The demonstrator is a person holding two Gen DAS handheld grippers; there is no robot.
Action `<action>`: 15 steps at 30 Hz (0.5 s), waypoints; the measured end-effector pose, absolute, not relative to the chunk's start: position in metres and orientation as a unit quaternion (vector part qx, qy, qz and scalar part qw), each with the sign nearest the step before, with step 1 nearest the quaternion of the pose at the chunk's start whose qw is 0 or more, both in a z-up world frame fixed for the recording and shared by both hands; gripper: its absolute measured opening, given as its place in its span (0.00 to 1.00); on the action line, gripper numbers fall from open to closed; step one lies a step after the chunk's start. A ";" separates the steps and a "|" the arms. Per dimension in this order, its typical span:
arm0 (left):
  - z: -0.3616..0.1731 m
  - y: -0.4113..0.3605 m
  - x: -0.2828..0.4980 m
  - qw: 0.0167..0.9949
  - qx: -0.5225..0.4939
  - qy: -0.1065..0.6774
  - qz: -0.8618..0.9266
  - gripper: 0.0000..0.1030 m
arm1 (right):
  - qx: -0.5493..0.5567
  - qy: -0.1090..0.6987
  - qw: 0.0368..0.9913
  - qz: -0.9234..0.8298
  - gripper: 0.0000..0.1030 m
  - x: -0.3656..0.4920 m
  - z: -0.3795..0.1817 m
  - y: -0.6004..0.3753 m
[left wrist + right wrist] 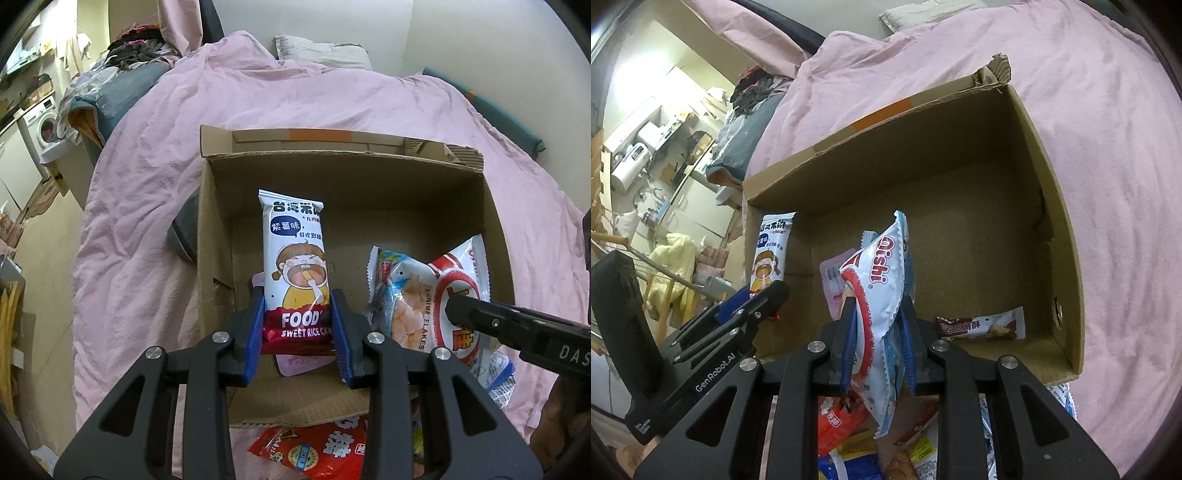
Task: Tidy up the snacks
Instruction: 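Open the left tool to drop the FOOD packet into the box while the right tool releases the Oishi bag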
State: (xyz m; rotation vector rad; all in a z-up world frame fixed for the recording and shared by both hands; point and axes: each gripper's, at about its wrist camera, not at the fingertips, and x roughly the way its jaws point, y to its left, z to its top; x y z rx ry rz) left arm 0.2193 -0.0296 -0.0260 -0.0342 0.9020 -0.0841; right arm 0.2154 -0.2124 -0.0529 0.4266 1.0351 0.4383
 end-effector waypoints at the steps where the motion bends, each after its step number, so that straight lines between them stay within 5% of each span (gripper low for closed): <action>1: -0.026 -0.029 0.219 0.899 -0.018 0.436 -0.042 0.30 | 0.201 0.487 0.825 0.206 0.25 0.216 -0.052 -0.212; 7: -0.027 -0.028 0.219 0.900 -0.016 0.434 -0.042 0.36 | 0.204 0.483 0.825 0.209 0.25 0.215 -0.049 -0.212; 13: -0.018 -0.028 0.215 0.910 -0.019 0.412 -0.035 0.60 | 0.195 0.472 0.837 0.197 0.25 0.213 -0.043 -0.213; 15: -0.014 -0.025 0.214 0.913 -0.033 0.403 -0.042 0.81 | 0.164 0.447 0.866 0.151 0.27 0.209 -0.032 -0.217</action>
